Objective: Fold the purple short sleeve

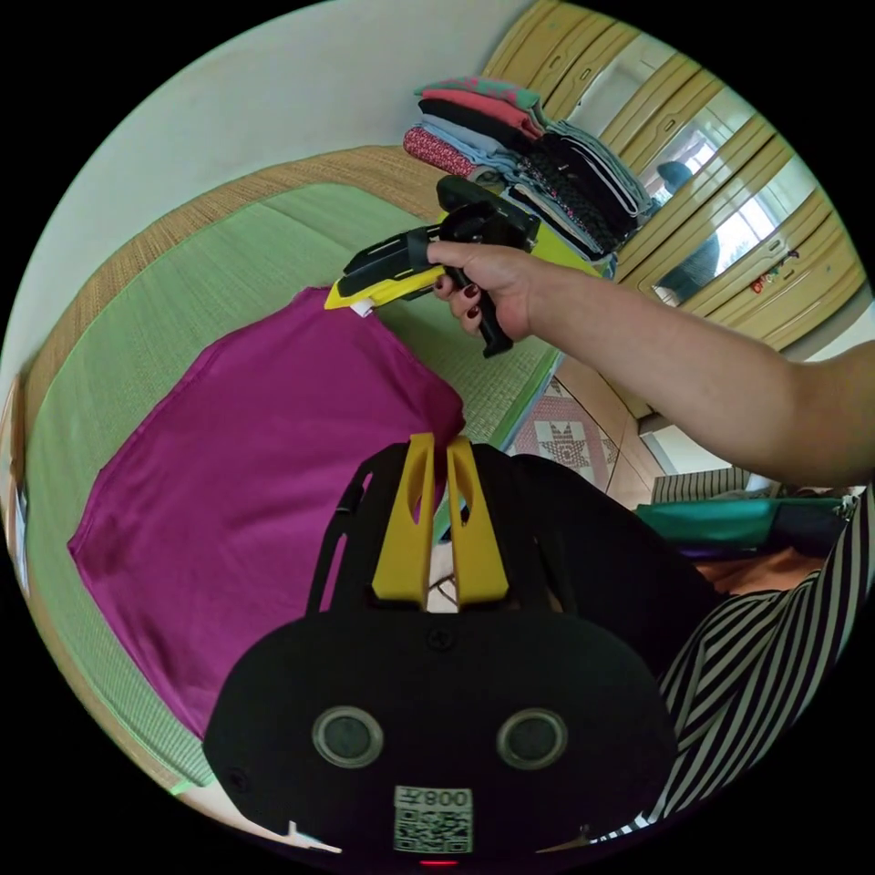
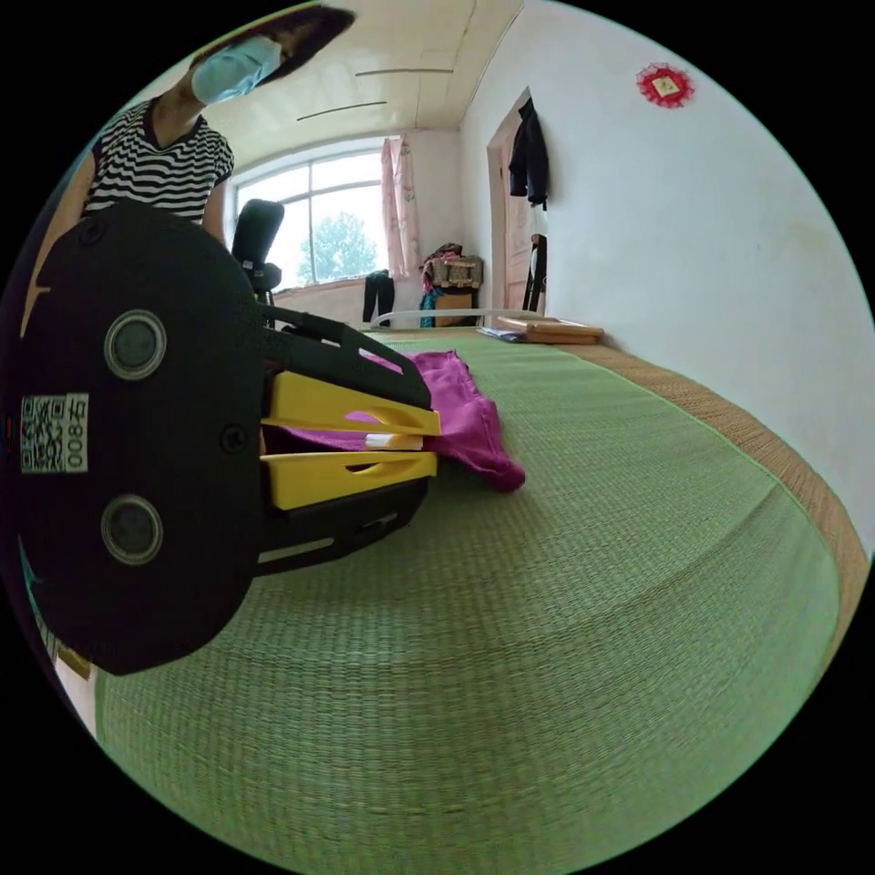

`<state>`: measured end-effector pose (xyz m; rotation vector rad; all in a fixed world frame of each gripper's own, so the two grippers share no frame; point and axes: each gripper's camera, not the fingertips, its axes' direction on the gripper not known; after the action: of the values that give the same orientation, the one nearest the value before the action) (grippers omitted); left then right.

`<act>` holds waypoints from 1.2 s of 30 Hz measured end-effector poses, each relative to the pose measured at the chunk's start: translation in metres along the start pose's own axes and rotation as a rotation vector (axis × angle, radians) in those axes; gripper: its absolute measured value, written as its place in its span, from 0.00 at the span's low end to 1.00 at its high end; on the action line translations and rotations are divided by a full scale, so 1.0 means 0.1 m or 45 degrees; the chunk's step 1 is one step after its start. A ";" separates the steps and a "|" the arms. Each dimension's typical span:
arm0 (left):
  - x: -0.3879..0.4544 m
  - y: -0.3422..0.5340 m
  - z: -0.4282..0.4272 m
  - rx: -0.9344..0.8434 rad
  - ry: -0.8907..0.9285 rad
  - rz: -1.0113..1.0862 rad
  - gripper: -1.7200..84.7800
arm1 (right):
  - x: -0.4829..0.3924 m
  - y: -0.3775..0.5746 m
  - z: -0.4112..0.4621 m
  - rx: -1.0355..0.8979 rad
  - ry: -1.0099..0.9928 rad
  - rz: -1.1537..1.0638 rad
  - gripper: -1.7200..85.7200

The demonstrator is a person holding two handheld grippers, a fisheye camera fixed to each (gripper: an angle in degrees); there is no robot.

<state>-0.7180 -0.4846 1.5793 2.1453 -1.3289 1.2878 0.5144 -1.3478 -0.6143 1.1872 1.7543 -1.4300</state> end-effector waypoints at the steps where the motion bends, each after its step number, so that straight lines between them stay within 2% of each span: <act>1: -0.05 0.04 0.00 0.010 0.014 -0.005 0.04 | -0.02 -0.01 0.01 0.005 -0.007 0.000 0.05; 10: -0.54 0.44 -0.17 0.136 0.108 -0.081 0.04 | -0.48 -0.26 0.32 0.053 0.030 0.015 0.05; 17: -1.16 0.99 -0.58 0.325 0.206 -0.213 0.04 | -1.41 -0.53 0.78 0.065 0.091 -0.106 0.04; 22: -1.86 1.75 -0.96 0.517 0.285 -0.425 0.04 | -2.20 -0.71 1.33 0.049 0.118 -0.234 0.04; 30: -2.80 3.24 -1.14 0.765 0.388 -0.841 0.03 | -3.71 -0.92 2.97 -0.131 0.306 -0.523 0.05; 36: -3.42 4.24 -0.94 0.866 0.499 -1.128 0.03 | -4.27 -1.03 4.33 -0.305 0.448 -0.594 0.05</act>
<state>-1.1773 -0.4560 1.2732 2.2300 0.2861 1.7000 0.5675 -1.8848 -0.3157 0.9829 2.4964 -1.2524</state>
